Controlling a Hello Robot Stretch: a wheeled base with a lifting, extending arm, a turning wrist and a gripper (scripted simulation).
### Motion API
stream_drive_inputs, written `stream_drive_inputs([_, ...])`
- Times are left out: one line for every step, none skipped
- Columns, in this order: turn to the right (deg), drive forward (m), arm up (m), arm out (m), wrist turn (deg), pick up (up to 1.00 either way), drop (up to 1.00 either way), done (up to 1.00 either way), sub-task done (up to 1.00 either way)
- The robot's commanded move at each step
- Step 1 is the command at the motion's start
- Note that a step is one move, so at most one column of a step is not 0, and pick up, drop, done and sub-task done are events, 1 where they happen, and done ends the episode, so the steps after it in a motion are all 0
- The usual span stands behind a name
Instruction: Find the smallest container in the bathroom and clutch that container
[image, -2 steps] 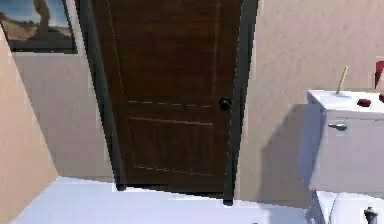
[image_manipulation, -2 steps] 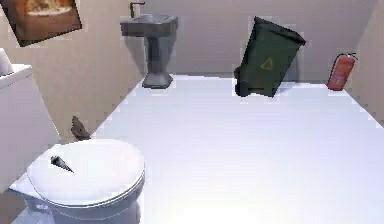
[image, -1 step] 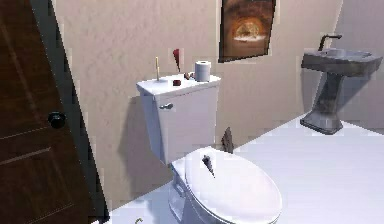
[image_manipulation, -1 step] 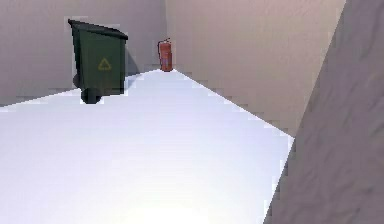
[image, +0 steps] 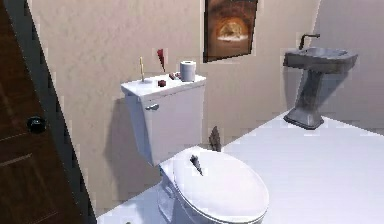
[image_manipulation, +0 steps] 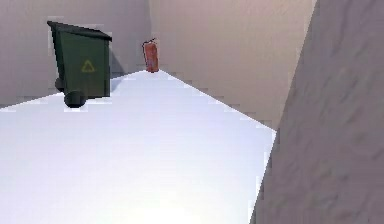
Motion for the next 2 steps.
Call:
stream_drive_inputs([0.0, 0.30, 0.00, 0.00, 0.0, 0.00, 0.00, 0.00, 0.00])
stream_drive_inputs([-45.0, 0.00, 0.00, 0.00, 0.0, 0.00, 0.00, 0.00, 0.00])
